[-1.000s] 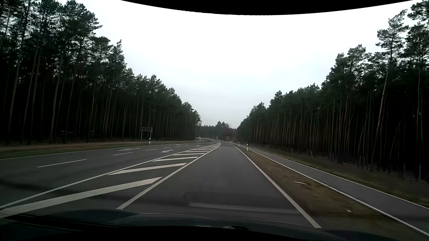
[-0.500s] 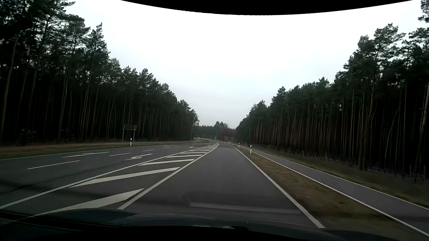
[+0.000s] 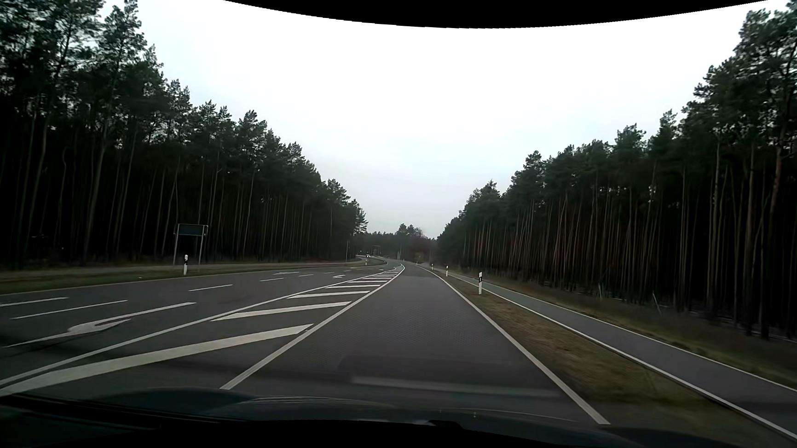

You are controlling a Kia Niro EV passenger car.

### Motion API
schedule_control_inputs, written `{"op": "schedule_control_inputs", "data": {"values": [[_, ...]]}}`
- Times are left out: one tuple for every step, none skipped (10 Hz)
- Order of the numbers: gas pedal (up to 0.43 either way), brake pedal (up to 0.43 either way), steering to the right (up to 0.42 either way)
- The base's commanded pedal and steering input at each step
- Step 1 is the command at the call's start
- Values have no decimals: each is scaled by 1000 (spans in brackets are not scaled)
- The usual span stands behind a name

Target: Follow the waypoints while adhering to traffic rules and regulations

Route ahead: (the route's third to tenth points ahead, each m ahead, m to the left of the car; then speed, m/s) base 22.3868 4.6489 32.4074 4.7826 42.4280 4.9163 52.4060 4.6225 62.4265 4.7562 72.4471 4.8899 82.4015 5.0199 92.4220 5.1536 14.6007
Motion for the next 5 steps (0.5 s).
{"op": "schedule_control_inputs", "data": {"values": [[469,0,3],[469,0,3],[469,0,3],[469,0,2],[469,0,3]]}}
